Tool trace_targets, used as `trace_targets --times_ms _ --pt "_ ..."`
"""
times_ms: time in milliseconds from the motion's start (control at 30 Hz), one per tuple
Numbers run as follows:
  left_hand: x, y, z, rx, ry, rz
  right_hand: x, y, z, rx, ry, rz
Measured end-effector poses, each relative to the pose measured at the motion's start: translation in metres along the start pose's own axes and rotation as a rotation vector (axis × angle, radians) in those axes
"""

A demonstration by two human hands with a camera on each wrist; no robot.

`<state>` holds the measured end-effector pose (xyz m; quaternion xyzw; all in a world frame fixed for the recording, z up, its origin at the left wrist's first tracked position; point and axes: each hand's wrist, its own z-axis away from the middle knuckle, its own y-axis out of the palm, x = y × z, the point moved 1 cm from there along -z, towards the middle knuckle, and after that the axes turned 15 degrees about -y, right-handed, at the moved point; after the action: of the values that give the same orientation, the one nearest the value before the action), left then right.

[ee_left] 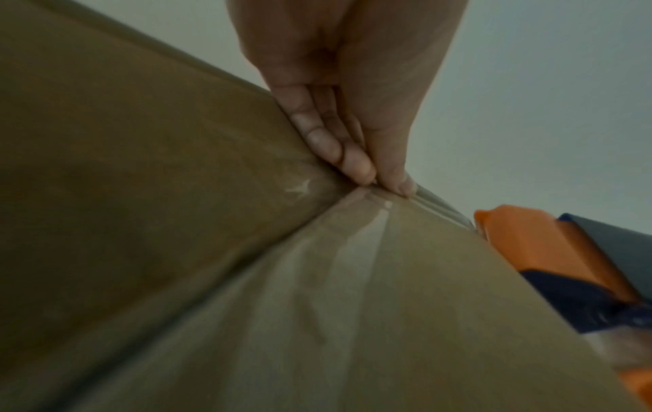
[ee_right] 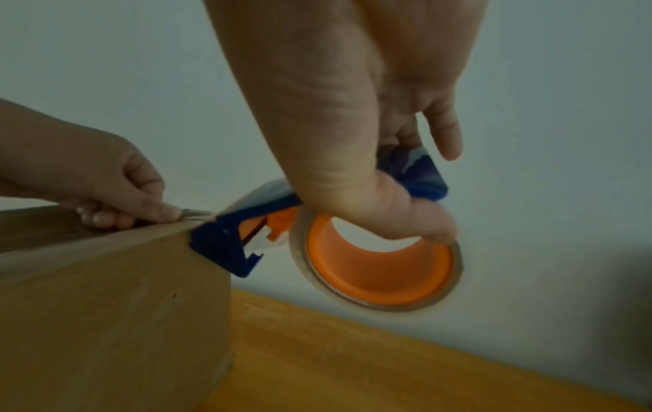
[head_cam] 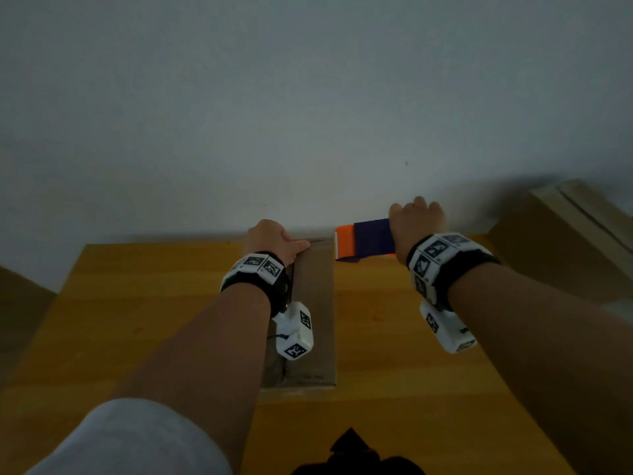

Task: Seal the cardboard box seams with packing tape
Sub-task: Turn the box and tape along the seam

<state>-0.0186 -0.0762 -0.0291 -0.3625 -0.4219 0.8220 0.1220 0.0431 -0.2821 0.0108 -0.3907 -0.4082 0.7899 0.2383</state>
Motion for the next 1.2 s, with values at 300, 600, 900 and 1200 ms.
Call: trace_targets --times_ms 300,600,900,1200 --pt "-0.001 0.001 0.002 -0.009 0.001 -0.014 -0.017 0.038 0.01 0.234 0.168 -0.117" --pt "0.002 -0.012 -0.001 0.124 0.022 0.08 0.027 0.046 -0.004 0.089 0.082 -0.472" --pt "0.026 -0.043 -0.02 -0.013 0.097 0.183 0.081 0.071 -0.003 0.121 0.131 -0.48" --pt "0.04 -0.039 -0.026 -0.027 0.188 0.15 0.107 0.086 -0.004 0.108 0.054 -0.719"
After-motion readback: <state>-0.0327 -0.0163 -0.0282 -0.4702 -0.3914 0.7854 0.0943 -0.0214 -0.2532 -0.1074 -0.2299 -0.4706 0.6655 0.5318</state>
